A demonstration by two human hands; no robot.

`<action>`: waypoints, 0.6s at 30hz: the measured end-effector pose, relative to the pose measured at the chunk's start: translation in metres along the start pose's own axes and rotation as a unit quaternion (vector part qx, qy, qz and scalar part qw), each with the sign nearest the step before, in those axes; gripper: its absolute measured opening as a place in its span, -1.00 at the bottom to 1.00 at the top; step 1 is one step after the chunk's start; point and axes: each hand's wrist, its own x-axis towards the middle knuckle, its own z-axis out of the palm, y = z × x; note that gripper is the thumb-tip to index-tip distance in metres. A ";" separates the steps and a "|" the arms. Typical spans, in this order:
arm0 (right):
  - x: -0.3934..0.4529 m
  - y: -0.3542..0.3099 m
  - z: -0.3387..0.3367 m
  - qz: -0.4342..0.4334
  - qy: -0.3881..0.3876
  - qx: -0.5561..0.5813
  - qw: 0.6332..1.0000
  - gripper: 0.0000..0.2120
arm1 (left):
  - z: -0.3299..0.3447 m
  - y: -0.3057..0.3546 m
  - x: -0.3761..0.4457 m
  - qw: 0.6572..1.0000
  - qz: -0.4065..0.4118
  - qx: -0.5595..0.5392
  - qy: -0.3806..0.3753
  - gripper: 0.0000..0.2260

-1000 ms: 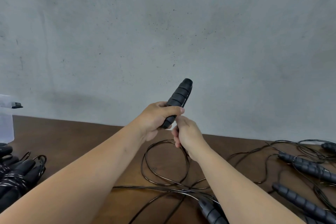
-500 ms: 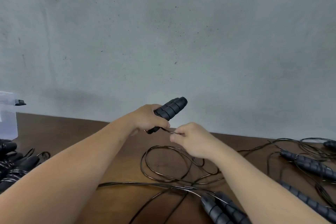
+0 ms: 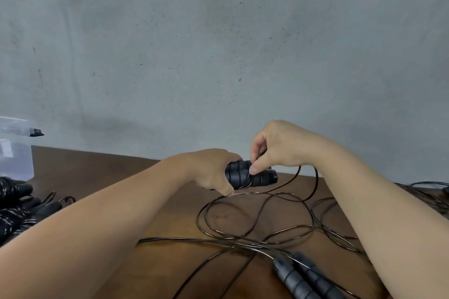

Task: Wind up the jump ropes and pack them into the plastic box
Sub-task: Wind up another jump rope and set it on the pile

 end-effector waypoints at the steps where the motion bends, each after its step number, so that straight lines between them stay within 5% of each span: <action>1: 0.004 0.004 -0.003 0.000 -0.012 0.040 0.999 -0.81 | 0.001 0.001 -0.002 1.000 0.006 0.002 -0.005 -0.61; 6: 0.022 0.027 0.005 -0.005 -0.047 0.278 0.959 -0.81 | -0.006 0.009 -0.015 0.995 0.053 -0.080 -0.023 -0.69; 9: 0.031 0.037 0.024 0.016 -0.045 0.496 0.867 -0.88 | -0.018 0.007 -0.022 0.985 0.069 -0.157 -0.014 -0.71; 14: 0.047 0.033 0.072 -0.008 -0.026 0.668 0.744 -0.87 | -0.019 0.003 -0.021 0.951 0.056 -0.302 0.025 -0.74; 18: 0.051 0.016 0.092 0.029 0.028 0.665 0.746 -0.76 | -0.016 -0.003 -0.013 0.943 -0.024 -0.315 0.110 -0.48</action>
